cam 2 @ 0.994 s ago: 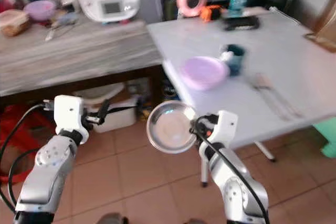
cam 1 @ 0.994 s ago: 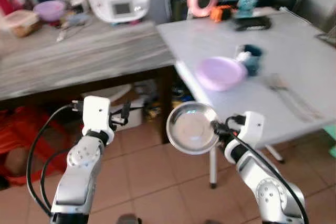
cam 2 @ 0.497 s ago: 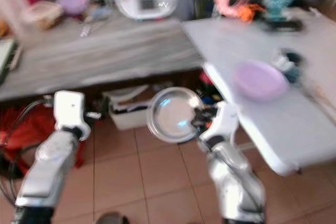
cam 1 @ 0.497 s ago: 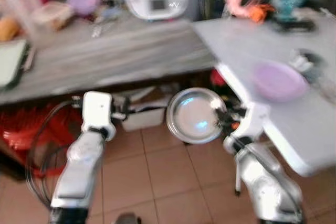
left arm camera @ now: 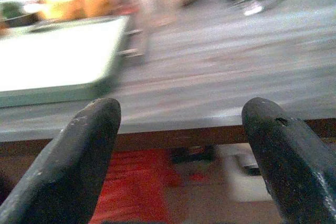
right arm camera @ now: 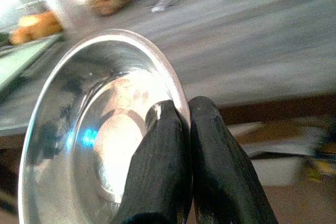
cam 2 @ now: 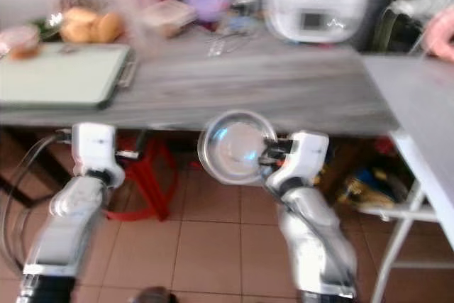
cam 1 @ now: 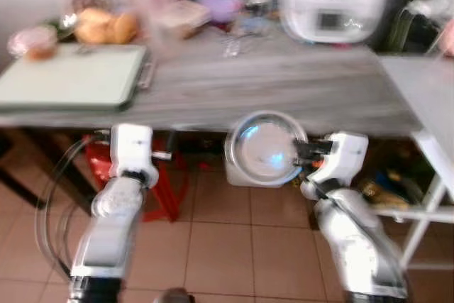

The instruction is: Setting the table

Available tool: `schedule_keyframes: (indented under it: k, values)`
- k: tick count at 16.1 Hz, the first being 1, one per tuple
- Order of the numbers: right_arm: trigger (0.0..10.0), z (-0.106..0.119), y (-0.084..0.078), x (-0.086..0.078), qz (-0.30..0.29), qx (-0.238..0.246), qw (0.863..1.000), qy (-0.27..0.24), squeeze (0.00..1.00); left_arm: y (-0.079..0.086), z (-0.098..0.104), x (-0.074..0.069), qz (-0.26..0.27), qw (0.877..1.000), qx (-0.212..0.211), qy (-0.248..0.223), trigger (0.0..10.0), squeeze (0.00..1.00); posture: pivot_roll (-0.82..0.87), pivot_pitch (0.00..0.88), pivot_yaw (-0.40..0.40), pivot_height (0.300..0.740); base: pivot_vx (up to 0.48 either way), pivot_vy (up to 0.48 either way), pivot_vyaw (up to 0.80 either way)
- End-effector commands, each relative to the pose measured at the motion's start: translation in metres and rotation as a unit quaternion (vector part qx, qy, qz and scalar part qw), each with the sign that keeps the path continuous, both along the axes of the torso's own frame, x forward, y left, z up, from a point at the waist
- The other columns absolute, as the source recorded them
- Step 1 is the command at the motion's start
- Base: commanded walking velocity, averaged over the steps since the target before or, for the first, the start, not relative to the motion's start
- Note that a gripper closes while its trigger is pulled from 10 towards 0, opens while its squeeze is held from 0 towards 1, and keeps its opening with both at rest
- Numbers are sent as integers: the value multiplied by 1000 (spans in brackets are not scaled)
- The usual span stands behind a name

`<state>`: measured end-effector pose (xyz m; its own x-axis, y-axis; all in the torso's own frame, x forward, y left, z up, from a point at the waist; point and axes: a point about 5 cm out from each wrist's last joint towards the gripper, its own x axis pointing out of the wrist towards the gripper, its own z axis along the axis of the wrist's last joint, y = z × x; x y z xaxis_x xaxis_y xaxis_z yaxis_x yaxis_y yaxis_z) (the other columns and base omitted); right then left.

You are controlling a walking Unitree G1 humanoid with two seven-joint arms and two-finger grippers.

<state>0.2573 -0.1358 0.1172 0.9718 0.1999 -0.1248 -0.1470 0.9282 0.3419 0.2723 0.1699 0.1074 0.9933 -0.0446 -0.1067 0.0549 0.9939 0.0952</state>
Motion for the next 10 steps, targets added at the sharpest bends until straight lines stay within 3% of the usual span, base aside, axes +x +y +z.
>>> schedule_keyframes:
  k: [1,3,6,7,10]
  values:
    - [10000,5,-15,0,-34,-20,999,-16,0,-10,6,3,-14,1000,-5,-13,10000,0,-37,0,4,740,326,292,0]
    - [10000,10,-24,4,-69,-46,996,-35,0,-12,6,3,-17,1000,-5,-14,10000,0,-36,0,4,740,307,291,0]
    - [10000,11,-36,7,-116,-58,991,-35,0,-16,8,1,-32,999,-6,-17,10000,0,-35,0,4,740,0,0,0]
    - [10000,6,-48,7,-158,-57,986,-17,0,-18,8,-2,-39,999,-13,-20,10000,0,-29,0,1,740,0,0,0]
    - [10000,0,-56,5,-188,-55,981,1,0,-18,8,-6,-45,999,-8,-20,10000,0,-26,0,5,740,0,0,0]
